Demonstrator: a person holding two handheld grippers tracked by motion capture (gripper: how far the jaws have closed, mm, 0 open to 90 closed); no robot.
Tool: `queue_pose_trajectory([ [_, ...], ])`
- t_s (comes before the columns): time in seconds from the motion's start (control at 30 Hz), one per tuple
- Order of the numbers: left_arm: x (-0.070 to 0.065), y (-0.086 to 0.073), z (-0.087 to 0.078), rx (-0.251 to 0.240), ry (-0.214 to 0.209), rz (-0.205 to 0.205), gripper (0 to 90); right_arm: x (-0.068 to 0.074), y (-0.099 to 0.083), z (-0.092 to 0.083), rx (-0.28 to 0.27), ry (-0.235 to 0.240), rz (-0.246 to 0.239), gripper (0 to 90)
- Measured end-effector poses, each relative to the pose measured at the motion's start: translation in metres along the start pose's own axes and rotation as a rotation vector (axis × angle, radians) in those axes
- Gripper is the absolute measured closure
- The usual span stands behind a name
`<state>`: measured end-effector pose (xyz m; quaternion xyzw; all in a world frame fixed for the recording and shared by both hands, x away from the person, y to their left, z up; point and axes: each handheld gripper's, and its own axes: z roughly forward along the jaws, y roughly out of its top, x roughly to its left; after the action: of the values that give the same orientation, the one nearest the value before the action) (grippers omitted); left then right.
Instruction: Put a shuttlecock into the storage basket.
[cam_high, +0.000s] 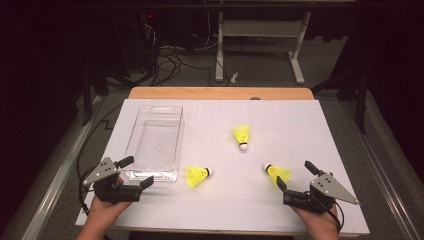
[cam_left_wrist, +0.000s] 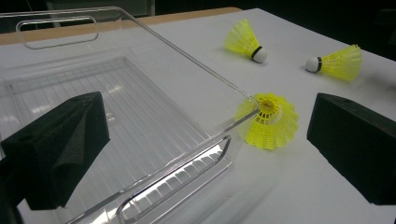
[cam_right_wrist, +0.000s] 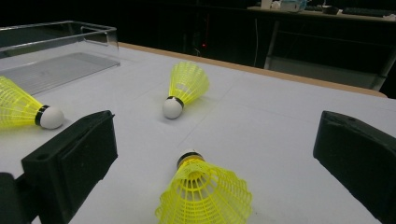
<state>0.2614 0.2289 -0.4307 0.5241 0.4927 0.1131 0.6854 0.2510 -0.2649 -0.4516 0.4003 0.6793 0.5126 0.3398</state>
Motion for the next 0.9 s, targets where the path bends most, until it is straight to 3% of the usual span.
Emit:
queue_pose_trajectory([
  [0.9,0.0038,0.0024,-0.0019,0.007,0.007,0.0,0.1,-0.0019,-0.0001,-0.0014,-0.008,-0.011,0.009,0.4],
])
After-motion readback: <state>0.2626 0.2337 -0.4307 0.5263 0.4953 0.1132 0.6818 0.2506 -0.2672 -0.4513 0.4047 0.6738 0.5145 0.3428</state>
